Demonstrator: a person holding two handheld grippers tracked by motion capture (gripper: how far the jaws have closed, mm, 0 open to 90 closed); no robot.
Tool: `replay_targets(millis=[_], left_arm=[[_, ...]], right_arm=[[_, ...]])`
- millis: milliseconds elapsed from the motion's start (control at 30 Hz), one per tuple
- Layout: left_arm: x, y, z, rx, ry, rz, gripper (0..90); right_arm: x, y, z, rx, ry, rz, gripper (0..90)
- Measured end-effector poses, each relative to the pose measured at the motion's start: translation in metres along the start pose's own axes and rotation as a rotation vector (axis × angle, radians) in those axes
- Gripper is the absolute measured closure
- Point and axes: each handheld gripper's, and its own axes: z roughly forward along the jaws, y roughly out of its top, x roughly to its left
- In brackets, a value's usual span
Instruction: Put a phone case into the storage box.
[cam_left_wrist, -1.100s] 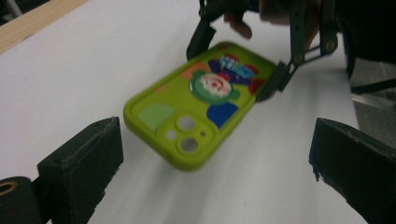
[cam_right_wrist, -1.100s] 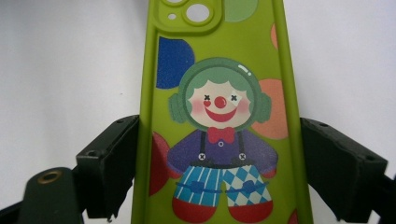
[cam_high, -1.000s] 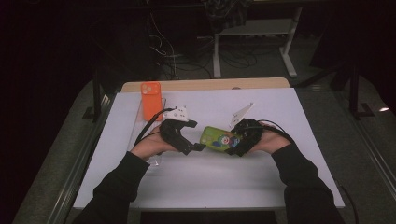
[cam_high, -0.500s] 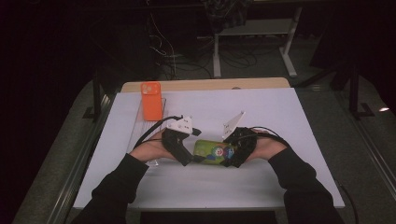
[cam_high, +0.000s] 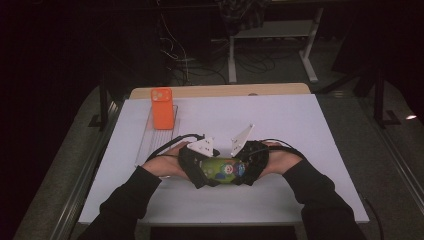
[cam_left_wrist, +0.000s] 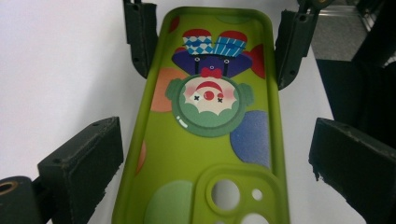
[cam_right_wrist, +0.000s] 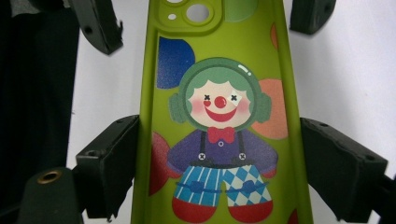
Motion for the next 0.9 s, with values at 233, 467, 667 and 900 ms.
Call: replay_targets(millis=[233, 467, 667, 900], left_arm=[[-0.0007, -0.0007, 0.004, 0.019, -0.013, -0.008, 6.1], [-0.001, -0.0019, 0.0063, 0.038, -0.03, 0.0, 7.9], [-0.0011, -0.0021, 0.0067, 0.045, -0.035, 0.003, 13.6], [-0.0005, -0.0015, 0.0075, 0.052, -0.042, -0.017, 14.1]], right_arm=[[0.0047, 0.0043, -0.0002, -0.008, 0.008, -0.025, 15.0], [0.0057, 0.0051, -0.0015, -0.026, 0.02, -0.031, 15.1], [0.007, 0.006, -0.0031, -0.032, 0.027, -0.035, 15.1], [0.0067, 0.0053, -0.0034, -0.034, 0.026, -0.036, 15.0]])
